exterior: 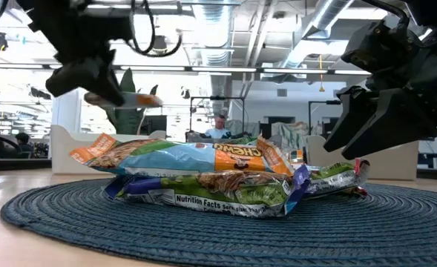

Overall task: Pick and place Granola Bars by type
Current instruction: Put the orange granola bar into the white bin, then adjust the orange granola bar

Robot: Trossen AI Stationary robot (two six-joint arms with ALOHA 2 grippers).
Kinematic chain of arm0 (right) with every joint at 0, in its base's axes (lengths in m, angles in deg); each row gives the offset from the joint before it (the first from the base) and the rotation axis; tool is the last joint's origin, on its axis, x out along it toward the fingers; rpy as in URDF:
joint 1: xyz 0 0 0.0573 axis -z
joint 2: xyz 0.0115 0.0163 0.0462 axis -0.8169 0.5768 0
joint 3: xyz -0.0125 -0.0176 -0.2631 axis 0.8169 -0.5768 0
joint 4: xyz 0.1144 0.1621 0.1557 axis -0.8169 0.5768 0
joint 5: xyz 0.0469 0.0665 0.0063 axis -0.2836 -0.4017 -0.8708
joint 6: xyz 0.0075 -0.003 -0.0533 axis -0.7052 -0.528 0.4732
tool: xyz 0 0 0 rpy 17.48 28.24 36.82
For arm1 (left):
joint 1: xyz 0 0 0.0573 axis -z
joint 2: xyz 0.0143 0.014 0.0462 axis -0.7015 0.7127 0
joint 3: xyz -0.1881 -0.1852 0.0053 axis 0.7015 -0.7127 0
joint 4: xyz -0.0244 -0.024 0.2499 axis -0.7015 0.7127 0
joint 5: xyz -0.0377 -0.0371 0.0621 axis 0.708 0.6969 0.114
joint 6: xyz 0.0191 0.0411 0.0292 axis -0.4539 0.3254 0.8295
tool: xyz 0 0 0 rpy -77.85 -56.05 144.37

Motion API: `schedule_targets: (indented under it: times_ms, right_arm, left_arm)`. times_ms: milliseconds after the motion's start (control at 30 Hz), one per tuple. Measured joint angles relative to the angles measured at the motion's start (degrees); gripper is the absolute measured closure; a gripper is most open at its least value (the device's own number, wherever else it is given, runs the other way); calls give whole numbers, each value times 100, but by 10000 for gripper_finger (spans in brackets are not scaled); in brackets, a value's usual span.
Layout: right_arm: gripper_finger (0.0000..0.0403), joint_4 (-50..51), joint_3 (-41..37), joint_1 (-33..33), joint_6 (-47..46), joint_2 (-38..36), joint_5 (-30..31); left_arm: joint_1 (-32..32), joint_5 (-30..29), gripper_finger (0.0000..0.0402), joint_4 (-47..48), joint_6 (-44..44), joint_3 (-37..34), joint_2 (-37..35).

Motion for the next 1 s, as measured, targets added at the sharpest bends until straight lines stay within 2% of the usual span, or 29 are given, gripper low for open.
schedule_targets:
  times_ms: [133,233,433,700,833,1000]
  right_arm:
    - [178,-4,2,0,0,0,2]
    - [178,-36,2,0,0,0,5]
    - [178,-39,2,-1,4,0,15]
    - [178,-40,2,0,4,-2,13]
    - [178,-81,1,23,50,-2,10]
    - [178,-636,0,113,437,-2,-130]
  left_arm:
    - [-260,3,349,1148,-1132,-103,0]
    - [-455,-19,344,1559,-1588,-233,0]
    - [-910,-35,327,1575,-1648,-431,2]
    - [-1208,-540,252,1523,-1639,-428,2]
    - [-1147,-524,224,1516,-1639,-287,2]
    - [-646,-655,212,1158,-1539,-22,4]
